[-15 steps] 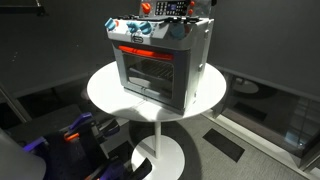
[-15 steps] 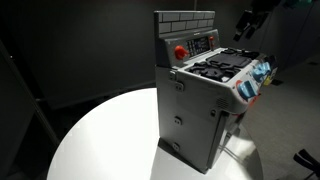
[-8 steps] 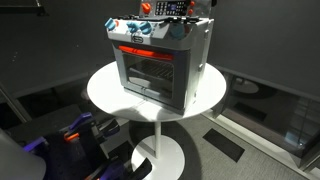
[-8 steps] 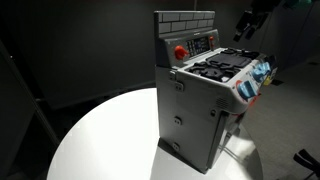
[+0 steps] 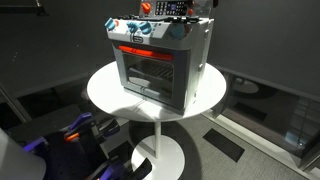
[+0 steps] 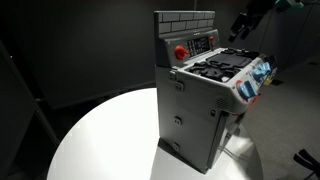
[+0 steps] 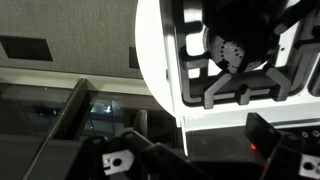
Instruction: Press the orange button on the stove
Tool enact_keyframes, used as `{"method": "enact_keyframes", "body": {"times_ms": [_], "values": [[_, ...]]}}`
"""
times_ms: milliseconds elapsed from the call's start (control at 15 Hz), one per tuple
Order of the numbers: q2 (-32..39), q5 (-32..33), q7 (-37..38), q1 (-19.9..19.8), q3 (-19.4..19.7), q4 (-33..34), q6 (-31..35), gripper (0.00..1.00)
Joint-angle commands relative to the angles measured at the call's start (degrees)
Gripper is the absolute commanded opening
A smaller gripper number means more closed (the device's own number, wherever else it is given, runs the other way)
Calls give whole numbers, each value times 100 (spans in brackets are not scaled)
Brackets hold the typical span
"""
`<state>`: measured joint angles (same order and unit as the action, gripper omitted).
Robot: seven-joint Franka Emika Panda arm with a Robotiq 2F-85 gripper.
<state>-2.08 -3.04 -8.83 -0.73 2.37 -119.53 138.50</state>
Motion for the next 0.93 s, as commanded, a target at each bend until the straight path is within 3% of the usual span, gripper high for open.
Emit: {"method": "enact_keyframes", "body": {"times_ms": [0,867], "values": [[137,-54,39,16,-73,178,70,100],[491,-5,91,74,-248,531,447,100]]}}
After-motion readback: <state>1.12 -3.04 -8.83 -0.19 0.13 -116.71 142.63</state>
